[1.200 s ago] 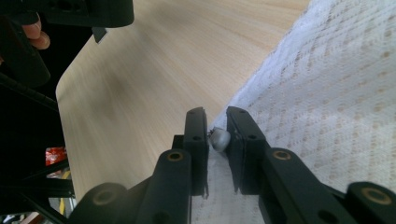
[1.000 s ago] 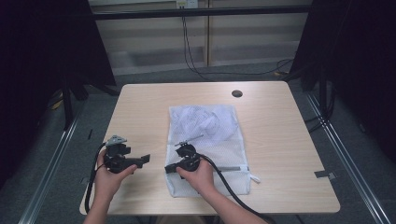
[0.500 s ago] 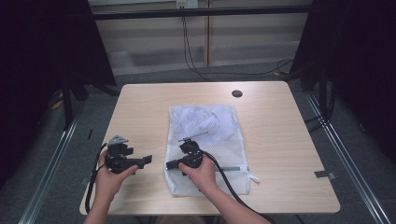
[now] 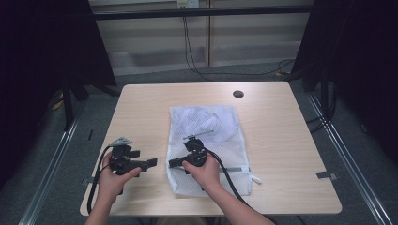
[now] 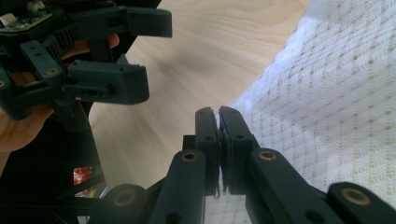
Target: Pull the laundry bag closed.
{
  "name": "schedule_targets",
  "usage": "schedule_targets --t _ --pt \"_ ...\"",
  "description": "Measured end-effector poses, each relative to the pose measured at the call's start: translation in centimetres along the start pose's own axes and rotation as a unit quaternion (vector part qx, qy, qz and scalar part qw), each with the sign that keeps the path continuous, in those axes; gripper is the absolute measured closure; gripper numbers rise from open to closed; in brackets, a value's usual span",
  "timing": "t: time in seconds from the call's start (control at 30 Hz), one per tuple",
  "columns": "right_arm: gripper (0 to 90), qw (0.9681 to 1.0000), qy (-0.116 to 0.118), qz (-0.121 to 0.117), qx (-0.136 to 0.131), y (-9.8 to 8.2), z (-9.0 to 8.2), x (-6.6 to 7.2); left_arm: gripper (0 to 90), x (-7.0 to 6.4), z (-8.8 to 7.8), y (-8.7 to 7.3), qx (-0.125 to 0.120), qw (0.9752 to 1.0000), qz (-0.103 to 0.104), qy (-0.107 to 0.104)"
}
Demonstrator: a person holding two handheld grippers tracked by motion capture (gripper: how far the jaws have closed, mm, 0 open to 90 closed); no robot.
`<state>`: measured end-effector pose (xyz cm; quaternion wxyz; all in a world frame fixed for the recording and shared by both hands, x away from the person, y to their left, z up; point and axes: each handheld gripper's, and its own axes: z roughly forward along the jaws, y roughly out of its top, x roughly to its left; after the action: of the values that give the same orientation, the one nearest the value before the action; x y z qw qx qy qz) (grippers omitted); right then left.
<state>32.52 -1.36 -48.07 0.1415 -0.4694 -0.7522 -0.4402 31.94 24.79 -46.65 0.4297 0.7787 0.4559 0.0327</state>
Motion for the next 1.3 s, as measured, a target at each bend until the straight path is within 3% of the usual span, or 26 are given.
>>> schedule_targets --t 0.2,0.33,0.63,1.03,1.17,1.3 --pt "86.9 1.0000 0.001 0.005 -0.007 0.2 -0.6 -0.1 5.3 -0.5 0.5 0.0 0.009 0.9997 -0.001 -0.024" --pt "86.9 0.9999 0.001 0.005 -0.010 0.2 -0.7 -0.1 5.3 -0.8 0.8 -0.1 0.011 0.9985 -0.017 -0.050" --pt "86.9 1.0000 0.001 0.005 -0.008 0.3 -0.8 -0.1 5.6 -1.2 1.3 -0.1 0.019 0.9979 -0.019 -0.058" --pt "87.0 0.9999 0.001 0.002 -0.017 0.4 -1.1 0.0 10.3 -2.4 2.6 -0.1 0.039 0.9946 -0.023 -0.093" --pt "87.0 0.9999 0.000 0.000 -0.016 0.4 -1.2 0.1 12.8 -2.5 2.9 -0.1 0.050 0.9926 -0.035 -0.105" --pt "87.0 0.9998 0.000 -0.001 -0.018 0.4 -1.2 0.1 15.9 -2.7 3.2 -0.2 0.060 0.9923 -0.029 -0.105"
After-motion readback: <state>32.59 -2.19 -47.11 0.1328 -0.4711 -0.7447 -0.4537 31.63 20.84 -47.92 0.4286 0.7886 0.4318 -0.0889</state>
